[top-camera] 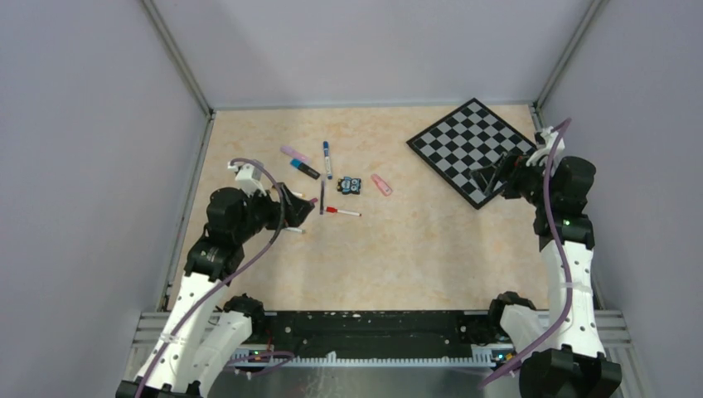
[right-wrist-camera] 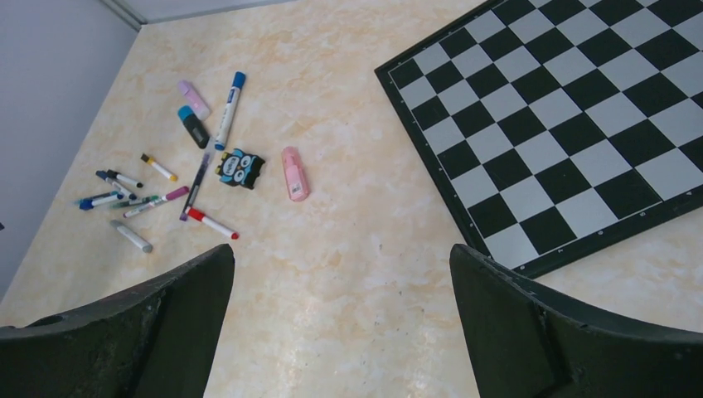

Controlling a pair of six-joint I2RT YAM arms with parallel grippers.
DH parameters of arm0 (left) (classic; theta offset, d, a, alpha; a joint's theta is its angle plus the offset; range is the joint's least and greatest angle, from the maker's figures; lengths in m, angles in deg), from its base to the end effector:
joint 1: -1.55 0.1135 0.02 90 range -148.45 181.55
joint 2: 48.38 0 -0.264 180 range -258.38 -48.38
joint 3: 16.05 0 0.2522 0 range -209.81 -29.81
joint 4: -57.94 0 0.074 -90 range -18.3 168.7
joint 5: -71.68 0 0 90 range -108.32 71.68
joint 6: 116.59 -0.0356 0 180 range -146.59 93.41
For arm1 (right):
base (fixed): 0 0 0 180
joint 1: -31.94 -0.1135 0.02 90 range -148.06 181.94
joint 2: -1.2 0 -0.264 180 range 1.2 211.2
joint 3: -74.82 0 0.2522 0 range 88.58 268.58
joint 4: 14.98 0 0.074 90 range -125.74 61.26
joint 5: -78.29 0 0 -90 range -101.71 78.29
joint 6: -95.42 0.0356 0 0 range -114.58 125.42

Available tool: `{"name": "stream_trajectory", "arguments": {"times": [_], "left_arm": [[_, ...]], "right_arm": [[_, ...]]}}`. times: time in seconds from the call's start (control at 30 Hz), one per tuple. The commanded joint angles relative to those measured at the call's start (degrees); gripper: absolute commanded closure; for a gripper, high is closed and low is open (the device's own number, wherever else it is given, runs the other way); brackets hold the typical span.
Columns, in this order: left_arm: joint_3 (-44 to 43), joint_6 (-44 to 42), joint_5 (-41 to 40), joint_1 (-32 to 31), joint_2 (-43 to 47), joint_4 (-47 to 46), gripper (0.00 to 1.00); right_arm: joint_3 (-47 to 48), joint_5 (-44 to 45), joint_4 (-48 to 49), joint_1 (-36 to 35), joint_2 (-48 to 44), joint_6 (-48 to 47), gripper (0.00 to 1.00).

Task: Open the pen caps
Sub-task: Pick up the pen from the center of the board.

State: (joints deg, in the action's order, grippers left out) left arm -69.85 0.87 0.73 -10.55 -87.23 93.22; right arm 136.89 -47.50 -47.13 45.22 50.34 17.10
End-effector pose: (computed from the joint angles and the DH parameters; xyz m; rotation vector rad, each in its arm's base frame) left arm 0.1530 -0.0447 0.3068 -0.0353 1.9844 -0.7755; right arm 0.1899 -0.0234 0.3357 -0.0144 1.8803 0.5736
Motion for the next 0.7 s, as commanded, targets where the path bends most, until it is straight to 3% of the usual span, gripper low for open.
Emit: {"name": "stream_trajectory", "arguments": {"times": [0.0, 0.37, 0.53, 0.67], "left_arm": [[-2.0, -1.5, -0.4, 0.2, -0.9, -0.4, 0.01], [-2.9, -1.6, -2.2, 0.2, -2.4, 6.1, 0.01], [-1.7, -1.4, 0.5, 0.2, -4.1, 3.3, 0.01], [-4.2, -3.9, 1.3, -0.1, -12.0, 2.1, 0.01]], "right_arm": [[-0.4, -3.3, 3.4, -0.1, 0.5, -0.1, 0.01], [-3.9, -22.5, 2.7, -0.6, 0.2, -17.4, 0.01], [-5.1, -24.4, 1.9, -1.5, 0.5, -21.0, 0.01], [-6.8, -25.1, 1.9, -1.6, 0.9, -23.4, 0.01]]}}
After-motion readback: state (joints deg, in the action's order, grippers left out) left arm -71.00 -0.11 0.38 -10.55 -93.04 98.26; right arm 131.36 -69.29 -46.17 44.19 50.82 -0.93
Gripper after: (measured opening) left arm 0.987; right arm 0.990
